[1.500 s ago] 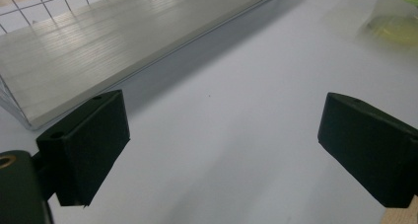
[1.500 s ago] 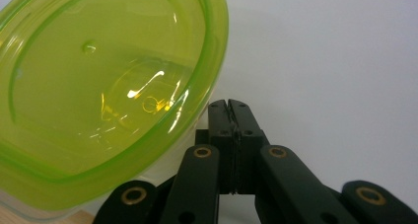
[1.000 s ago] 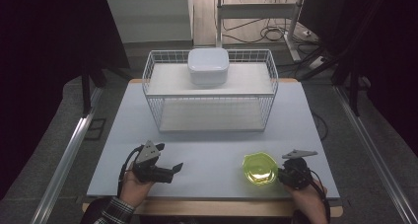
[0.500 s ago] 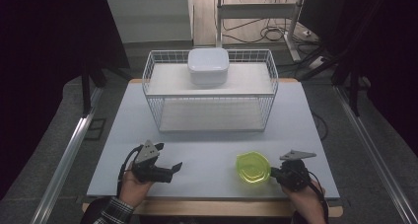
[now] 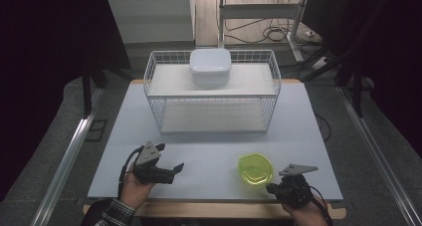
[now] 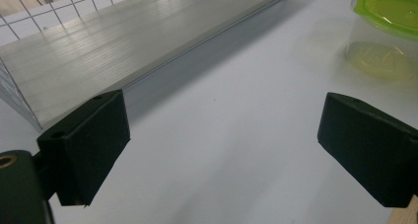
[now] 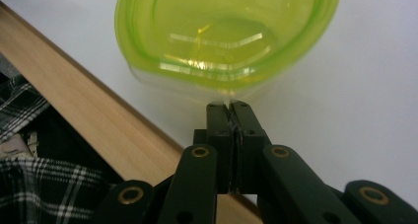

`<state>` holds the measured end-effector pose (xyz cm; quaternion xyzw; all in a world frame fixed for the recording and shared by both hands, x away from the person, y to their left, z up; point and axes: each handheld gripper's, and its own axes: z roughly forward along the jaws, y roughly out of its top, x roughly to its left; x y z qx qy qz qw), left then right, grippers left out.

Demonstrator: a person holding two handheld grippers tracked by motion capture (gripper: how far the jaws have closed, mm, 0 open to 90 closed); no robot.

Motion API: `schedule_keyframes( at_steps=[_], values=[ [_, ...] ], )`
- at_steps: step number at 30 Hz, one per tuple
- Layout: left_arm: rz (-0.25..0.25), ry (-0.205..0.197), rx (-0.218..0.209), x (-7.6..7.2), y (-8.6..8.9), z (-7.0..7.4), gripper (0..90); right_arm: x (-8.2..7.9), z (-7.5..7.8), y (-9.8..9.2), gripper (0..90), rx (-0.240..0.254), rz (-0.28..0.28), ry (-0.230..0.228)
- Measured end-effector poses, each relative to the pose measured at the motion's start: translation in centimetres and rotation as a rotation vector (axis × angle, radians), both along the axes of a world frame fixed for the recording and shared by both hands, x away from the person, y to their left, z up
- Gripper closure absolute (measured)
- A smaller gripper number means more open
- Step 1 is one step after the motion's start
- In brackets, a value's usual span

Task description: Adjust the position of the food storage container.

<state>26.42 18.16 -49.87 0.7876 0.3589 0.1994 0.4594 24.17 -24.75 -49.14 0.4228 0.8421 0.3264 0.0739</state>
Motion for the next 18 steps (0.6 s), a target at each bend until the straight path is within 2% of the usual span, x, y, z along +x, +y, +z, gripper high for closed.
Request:
schedule_keyframes(
  at_steps=[6, 18],
  values=[
    [-0.002, 0.0, 0.001, 0.0, 0.0, 0.0, 5.3, 1.1, -0.5, -0.1, 87.9, 0.002, -0.028, 0.007],
    [-0.004, 0.006, -0.001, 0.1, -0.1, -0.2, 5.3, 5.1, -1.0, -0.8, 88.0, -0.008, -0.073, 0.009]
  ],
)
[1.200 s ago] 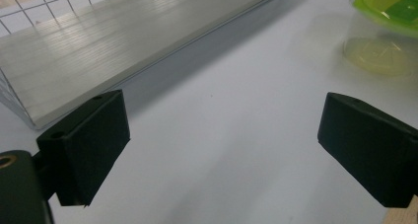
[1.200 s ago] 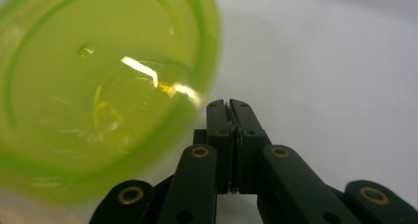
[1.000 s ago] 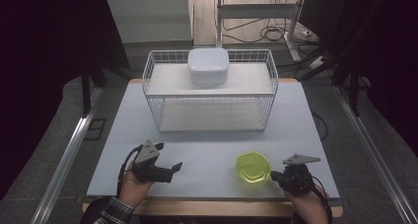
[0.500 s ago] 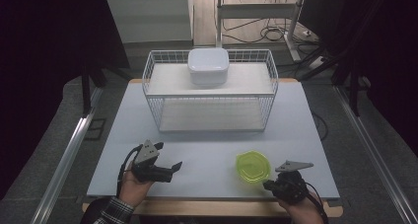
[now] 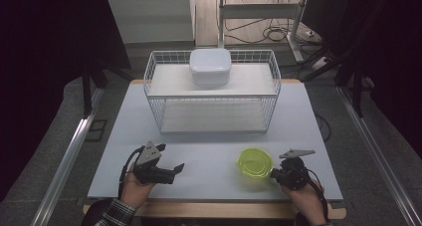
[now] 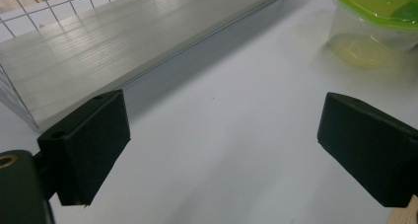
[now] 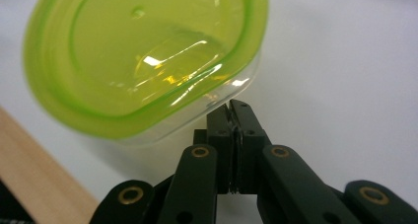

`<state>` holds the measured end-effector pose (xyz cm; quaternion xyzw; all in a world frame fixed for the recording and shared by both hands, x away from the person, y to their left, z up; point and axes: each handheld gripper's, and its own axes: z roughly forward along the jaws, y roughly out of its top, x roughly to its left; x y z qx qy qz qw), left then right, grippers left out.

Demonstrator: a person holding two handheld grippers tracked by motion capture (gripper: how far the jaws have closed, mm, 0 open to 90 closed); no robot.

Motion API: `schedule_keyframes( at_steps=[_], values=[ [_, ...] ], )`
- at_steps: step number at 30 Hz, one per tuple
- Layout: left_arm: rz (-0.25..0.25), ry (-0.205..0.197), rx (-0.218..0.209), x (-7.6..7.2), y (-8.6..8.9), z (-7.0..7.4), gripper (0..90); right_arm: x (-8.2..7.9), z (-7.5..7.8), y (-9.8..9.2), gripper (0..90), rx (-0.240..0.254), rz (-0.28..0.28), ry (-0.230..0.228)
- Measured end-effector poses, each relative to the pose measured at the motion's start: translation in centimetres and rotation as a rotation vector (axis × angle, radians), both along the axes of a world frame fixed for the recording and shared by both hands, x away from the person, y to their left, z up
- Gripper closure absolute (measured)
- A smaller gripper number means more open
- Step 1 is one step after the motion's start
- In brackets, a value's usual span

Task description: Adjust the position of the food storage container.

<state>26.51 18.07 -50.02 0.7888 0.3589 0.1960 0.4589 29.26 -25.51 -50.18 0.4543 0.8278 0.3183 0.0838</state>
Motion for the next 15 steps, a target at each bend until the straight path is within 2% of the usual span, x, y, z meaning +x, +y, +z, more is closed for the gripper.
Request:
schedule_keyframes(
  at_steps=[6, 9, 12, 15],
  values=[
    [-0.001, 0.003, 0.001, 0.0, 0.0, 0.0, 5.4, 1.3, -0.2, 0.3, 88.0, -0.011, -0.008, -0.007],
    [0.004, -0.005, 0.002, 0.0, 0.1, 0.1, 5.4, 1.0, -0.2, 0.2, 88.0, -0.006, -0.012, 0.003],
    [0.006, 0.001, -0.001, 0.0, 0.2, 0.0, 5.5, 0.3, 0.0, 0.3, 87.7, 0.004, -0.006, -0.004],
    [0.004, -0.003, 0.003, 0.0, 0.1, 0.0, 5.5, 0.4, 0.2, 0.6, 87.7, 0.002, -0.001, -0.012]
  ],
)
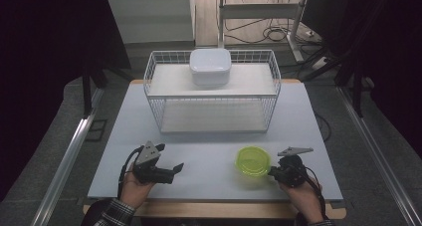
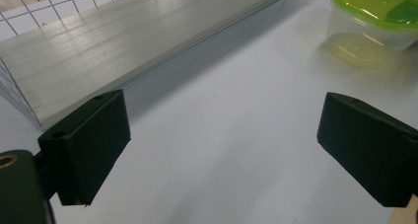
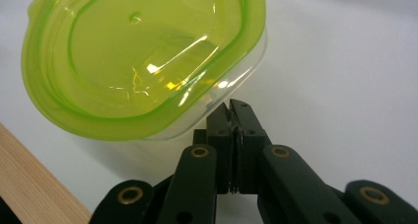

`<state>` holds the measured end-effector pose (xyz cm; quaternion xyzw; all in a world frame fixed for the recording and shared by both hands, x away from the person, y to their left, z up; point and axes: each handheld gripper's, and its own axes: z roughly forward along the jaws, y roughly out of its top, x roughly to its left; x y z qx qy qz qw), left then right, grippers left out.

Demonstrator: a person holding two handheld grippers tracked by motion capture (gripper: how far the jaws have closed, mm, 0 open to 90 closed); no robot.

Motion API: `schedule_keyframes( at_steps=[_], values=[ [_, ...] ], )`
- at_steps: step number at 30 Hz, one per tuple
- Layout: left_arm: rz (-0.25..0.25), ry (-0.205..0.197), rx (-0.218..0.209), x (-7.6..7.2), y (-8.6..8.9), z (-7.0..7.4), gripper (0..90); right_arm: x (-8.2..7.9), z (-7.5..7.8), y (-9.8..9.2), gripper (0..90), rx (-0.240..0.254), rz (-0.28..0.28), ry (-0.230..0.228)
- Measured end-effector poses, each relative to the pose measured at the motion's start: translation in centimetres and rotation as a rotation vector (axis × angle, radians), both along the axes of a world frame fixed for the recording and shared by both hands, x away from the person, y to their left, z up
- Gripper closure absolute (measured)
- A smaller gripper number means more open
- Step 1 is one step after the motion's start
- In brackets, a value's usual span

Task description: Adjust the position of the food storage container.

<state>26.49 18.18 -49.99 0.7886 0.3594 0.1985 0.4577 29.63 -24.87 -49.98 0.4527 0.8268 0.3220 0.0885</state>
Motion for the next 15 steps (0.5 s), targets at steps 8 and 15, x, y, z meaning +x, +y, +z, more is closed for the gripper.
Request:
schedule_keyframes(
  at_steps=[8, 15],
  values=[
    [0.001, 0.002, 0.0, 0.0, 0.1, 0.0, 5.5, 1.1, -0.6, 2.0, 87.7, -0.016, 0.045, 0.011],
    [0.001, 0.001, 0.003, 0.0, 0.1, 0.0, 5.5, 2.0, -0.8, 3.8, 87.7, -0.032, 0.085, 0.014]
  ],
)
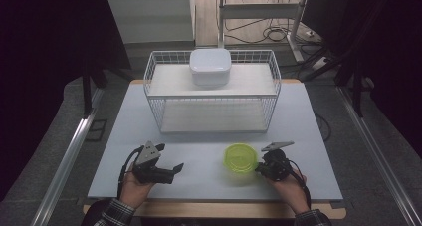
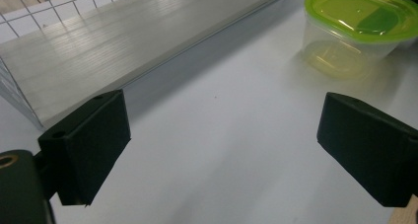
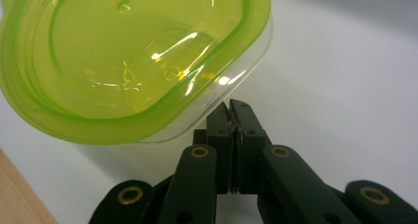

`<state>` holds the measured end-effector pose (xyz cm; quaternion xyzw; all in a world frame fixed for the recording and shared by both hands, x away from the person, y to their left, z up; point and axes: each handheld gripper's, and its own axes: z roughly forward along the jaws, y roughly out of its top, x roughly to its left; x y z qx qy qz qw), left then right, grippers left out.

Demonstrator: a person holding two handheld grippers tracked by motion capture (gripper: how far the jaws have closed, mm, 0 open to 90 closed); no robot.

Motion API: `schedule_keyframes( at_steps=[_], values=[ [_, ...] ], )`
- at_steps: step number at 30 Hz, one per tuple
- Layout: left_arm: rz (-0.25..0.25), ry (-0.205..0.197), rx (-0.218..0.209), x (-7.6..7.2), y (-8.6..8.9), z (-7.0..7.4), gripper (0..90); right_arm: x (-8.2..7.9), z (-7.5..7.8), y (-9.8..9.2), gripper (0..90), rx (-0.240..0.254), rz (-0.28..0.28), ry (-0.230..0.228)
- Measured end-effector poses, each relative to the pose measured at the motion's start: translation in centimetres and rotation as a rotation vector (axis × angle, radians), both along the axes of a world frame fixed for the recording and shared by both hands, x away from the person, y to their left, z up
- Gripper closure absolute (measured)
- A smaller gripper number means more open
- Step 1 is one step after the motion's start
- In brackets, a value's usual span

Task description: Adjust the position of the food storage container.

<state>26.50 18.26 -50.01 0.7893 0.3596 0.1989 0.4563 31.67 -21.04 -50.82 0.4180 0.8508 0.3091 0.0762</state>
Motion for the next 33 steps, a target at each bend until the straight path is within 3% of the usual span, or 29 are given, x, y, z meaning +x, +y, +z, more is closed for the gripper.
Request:
schedule_keyframes(
  at_steps=[17, 33],
  values=[
    [0.012, 0.007, 0.0, 0.1, 0.5, 0.0, 5.5, 1.6, -0.2, 3.7, 87.7, 0.01, 0.076, -0.008],
    [0.011, 0.01, 0.001, 0.1, 0.6, -0.1, 5.5, 2.6, -0.6, 5.4, 87.7, 0.016, 0.117, -0.012]
  ],
)
